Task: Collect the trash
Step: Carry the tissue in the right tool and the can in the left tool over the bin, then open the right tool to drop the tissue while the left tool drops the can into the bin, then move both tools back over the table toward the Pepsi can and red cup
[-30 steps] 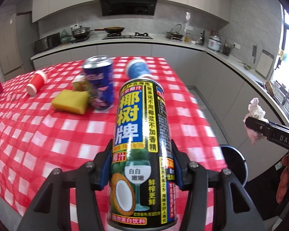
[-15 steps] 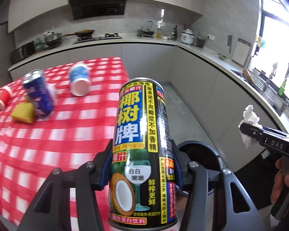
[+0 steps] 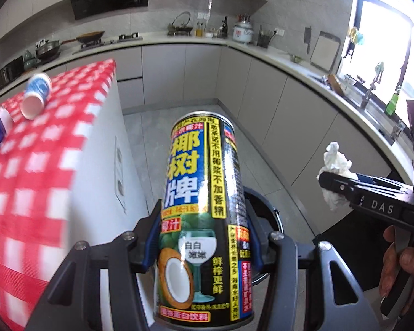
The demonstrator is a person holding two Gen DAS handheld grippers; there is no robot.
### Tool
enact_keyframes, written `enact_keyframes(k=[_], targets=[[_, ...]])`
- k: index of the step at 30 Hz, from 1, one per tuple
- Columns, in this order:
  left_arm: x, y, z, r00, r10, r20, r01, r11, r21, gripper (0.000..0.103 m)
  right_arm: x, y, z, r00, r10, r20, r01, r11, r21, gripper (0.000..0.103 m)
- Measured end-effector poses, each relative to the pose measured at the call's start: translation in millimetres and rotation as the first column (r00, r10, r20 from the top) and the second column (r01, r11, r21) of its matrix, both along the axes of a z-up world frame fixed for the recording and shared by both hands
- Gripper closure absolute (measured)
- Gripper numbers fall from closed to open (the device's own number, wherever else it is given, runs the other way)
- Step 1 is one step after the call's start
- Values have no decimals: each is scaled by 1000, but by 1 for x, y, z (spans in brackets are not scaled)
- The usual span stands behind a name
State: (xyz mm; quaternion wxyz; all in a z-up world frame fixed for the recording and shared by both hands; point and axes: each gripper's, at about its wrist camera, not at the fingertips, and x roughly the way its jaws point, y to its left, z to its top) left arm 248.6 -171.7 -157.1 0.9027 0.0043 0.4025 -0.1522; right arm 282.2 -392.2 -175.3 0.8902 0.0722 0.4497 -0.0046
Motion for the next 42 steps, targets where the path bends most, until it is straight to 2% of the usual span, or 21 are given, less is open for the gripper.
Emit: enact_keyframes(k=[8,13,14,15,16,17,21,27,34,35,36,37,42], targets=[[6,-4,-53,995,80,-53,-79,996,32,50,33,-3,-83,990,97,-106,-98,995,1,46],[5,-5,-72,990,120,-72,-117,992,52,50,49,4,-117,980,149,-131,-148,989,18,45],[4,-6,-75,989,126,-74,-122,991,56,50,54,5,-124,979,144,-144,-145,989,-1,41],[4,-6,-78,988,131,-78,-127,990,59,50,58,3,-131,980,112,-163,-118,993,-28,22],[4,-7,-81,987,136,-82,-131,990,58,50,59,-2,-133,984,92,-150,-97,995,-26,16],[4,-9,-83,987,138,-86,-133,989,61,50,58,-9,-132,988,79,-129,-80,997,-5,15],[4,-20,-91,984,142,-104,-135,989,65,50,48,-31,-126,993,42,-107,-43,999,-10,15],[6,-47,-107,980,123,-156,-119,992,32,50,36,-62,-112,996,-11,-86,12,1000,5,15],[15,-76,-114,977,115,-177,-106,992,63,49,26,-75,-106,996,-19,-85,20,1000,3,15],[15,-77,-112,976,147,-161,-133,986,96,39,27,-74,-105,996,-21,-85,21,1000,-1,15],[15,-75,-108,975,162,-151,-149,985,91,20,25,-75,-104,996,-25,-82,25,1000,-3,15],[14,-73,-104,975,168,-146,-158,985,76,15,22,-79,-102,996,-28,-80,28,1000,-2,15],[10,-71,-76,977,182,-111,-174,982,78,13,17,-84,-91,996,-56,-71,57,998,12,15]])
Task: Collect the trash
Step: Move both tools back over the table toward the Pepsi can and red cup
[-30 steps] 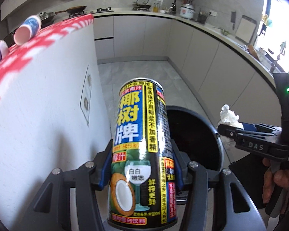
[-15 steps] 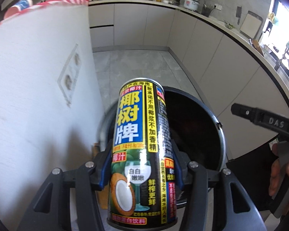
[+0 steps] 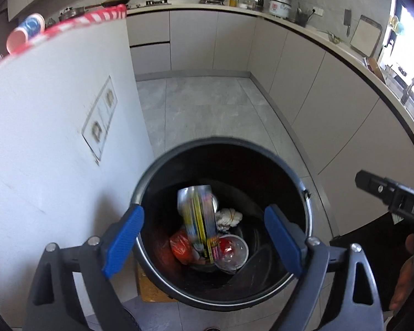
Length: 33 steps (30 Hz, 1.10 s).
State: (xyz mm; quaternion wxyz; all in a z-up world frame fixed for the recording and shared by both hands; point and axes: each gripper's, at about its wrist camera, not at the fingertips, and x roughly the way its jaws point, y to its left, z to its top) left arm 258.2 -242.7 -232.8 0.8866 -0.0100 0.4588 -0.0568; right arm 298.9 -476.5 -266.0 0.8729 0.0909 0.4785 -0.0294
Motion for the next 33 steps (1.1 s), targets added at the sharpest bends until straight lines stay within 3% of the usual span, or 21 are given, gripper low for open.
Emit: enact_keyframes(k=[6,14,23,33], targets=[[-13,4,44,998,-16,61,16,1000,-5,9,-6,-2,30,999,-26,27,26,1000,13,15],[-34,30,107,991,-16,135,15,1000,9,9,-14,16,92,994,-19,108,16,999,28,15],[-49,130,152,970,131,207,-138,990,18,9,-10,92,154,977,81,199,-92,995,43,15],[-61,262,160,923,304,235,-312,950,-1,9,2,211,189,947,203,249,-216,976,24,15]])
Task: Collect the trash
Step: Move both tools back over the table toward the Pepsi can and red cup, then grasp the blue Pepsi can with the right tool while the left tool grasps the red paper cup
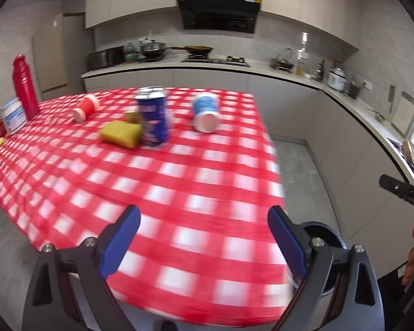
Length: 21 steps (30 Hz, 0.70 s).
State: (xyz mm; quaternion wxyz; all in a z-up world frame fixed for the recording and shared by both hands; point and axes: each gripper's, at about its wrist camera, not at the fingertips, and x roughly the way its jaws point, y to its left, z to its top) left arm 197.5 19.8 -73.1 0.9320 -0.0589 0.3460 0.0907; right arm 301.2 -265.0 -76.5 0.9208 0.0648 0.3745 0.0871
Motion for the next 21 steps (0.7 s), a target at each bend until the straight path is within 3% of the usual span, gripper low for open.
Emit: enact_keyframes(k=[10,21], targets=[[1,115,-8,996,89,-26,-89,996,-9,9,21,137,13,991,131,19,-131,991,-18,15],[30,223,-24,993,108,-53,-109,994,-15,9,57,300,-6,969,248,8,-248,968,-51,14]])
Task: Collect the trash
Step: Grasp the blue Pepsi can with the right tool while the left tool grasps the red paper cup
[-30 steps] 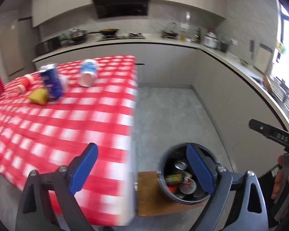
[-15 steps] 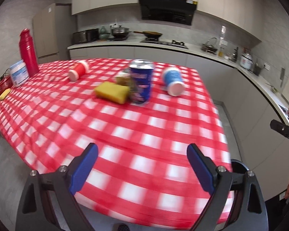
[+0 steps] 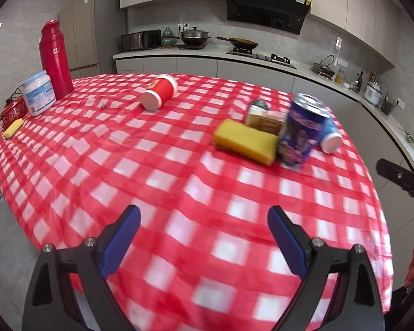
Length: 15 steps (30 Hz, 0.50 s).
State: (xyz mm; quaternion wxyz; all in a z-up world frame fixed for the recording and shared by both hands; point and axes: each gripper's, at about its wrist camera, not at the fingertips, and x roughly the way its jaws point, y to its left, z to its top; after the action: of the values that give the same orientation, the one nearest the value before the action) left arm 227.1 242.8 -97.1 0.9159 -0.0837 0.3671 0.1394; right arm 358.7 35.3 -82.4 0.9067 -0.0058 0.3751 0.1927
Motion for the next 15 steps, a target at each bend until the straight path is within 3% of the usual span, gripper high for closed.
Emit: enact_keyframes(k=[8,15], targets=[[37,60,-5,1000,-14,-11,13,1000,-5,9,38,66,-18,1000,-14,-13,13,999,-33,14],[62,84,-9,999,-39,-18,39,999,1,9,64,86,-27,998,-70,-9,69,996,-49,12]])
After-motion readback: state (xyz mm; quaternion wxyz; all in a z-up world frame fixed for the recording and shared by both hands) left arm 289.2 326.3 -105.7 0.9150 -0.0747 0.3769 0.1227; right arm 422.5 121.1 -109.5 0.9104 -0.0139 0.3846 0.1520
